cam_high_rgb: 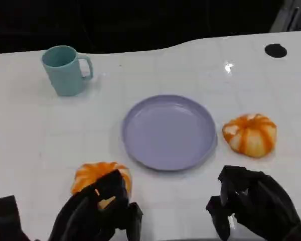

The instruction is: Grasp the bread from the table and place it into the plate.

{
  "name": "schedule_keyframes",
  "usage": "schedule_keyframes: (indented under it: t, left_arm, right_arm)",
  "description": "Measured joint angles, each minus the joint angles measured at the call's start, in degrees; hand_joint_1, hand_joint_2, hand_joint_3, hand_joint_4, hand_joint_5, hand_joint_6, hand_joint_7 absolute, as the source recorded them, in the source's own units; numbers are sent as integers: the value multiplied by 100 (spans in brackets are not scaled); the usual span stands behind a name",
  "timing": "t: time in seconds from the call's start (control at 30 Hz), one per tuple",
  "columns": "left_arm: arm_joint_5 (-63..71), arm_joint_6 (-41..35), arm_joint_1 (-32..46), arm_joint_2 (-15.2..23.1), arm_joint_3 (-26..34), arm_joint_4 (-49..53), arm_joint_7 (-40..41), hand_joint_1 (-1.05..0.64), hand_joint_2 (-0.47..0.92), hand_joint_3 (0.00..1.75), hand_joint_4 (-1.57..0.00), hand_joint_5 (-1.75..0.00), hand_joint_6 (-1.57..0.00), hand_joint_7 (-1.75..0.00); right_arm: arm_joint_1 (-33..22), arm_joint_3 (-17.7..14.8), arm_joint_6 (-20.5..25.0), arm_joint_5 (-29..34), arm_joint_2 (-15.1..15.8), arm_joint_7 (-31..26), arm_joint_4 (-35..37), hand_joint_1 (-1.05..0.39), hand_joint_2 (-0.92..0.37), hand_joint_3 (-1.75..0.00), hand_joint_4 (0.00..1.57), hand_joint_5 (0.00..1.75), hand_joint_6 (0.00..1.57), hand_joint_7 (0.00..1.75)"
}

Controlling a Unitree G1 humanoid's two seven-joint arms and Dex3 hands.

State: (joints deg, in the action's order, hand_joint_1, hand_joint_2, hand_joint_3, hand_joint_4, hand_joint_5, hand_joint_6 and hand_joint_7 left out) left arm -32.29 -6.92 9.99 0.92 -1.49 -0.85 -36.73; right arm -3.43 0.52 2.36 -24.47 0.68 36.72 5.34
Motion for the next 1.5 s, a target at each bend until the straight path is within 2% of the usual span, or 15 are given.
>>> schedule_keyframes:
  t: [0.6, 0.73, 0.77, 0.8, 0.87, 0.93, 1.03, 1.1, 1.2, 1.3, 1.37, 1.5]
  left_arm:
    - [2, 19, -12, 6, 2, 2, -43, -66, 92, 33, -90, -175, -67, -175]
    - [12, 150, -14, -11, 12, 1, -43, -65, 92, 35, -80, -175, -53, -172]
    - [32, 248, -15, -18, 21, 1, -44, -65, 92, 35, -76, -175, -51, -166]
    - [63, 370, -16, -30, 32, 2, -44, -65, 92, 33, -69, -175, -53, -150]
    - [143, 627, -18, -79, 66, 1, -44, -63, 92, 31, -57, -175, -53, -128]
    - [192, 801, -18, -128, 78, -3, -42, -63, 92, 31, -51, -171, -50, -116]
    - [388, 1198, -27, -151, 80, -9, -42, -64, 92, 29, -48, -156, -50, -88]
    - [556, 1449, -41, -140, 86, -28, -33, -71, 92, 30, -50, -142, -54, -67]
    - [1292, 1982, -48, -21, 78, -154, 197, -73, 92, 26, -49, -127, -56, -42]
    - [1982, 2462, -102, 228, 118, -349, 471, -70, 92, 18, -42, -116, -52, -32]
    - [2248, 2598, -134, 405, 142, -499, 581, -65, 92, 12, -36, -109, -47, -25]
    - [2942, 2681, -175, 773, 207, -785, 885, -65, 92, 4, -24, -99, -40, -14]
  right_arm:
    - [27, -21, 0, -8, 0, 33, 44, -95, -71, -42, 122, 155, 107, 137]
    - [27, -23, -1, -9, 2, 40, 44, -95, -72, -42, 122, 155, 107, 137]
    - [27, -23, -1, -9, 4, 41, 44, -95, -72, -43, 122, 155, 107, 138]
    - [27, -23, -1, -8, 9, 43, 44, -95, -71, -43, 122, 155, 107, 138]
    - [27, -23, 0, -8, 24, 44, 44, -96, -71, -43, 121, 156, 107, 138]
    - [27, -23, 0, -8, 30, 44, 42, -95, -71, -43, 121, 156, 106, 138]
    - [27, -21, 0, -6, 31, 42, 41, -94, -71, -44, 121, 155, 106, 139]
    - [27, -19, 0, -1, 31, 31, 38, -94, -71, -44, 121, 155, 106, 138]
    - [27, -18, 0, -2, 29, 23, 27, -94, -71, -45, 121, 156, 106, 137]
    - [26, -18, 1, -5, 28, 25, 18, -93, -71, -45, 120, 157, 105, 140]
    - [26, -17, 1, -6, 28, 27, 12, -94, -71, -45, 121, 157, 105, 141]
    - [23, -12, 70, -7, 32, 27, -23, -93, -70, -45, 121, 157, 105, 141]
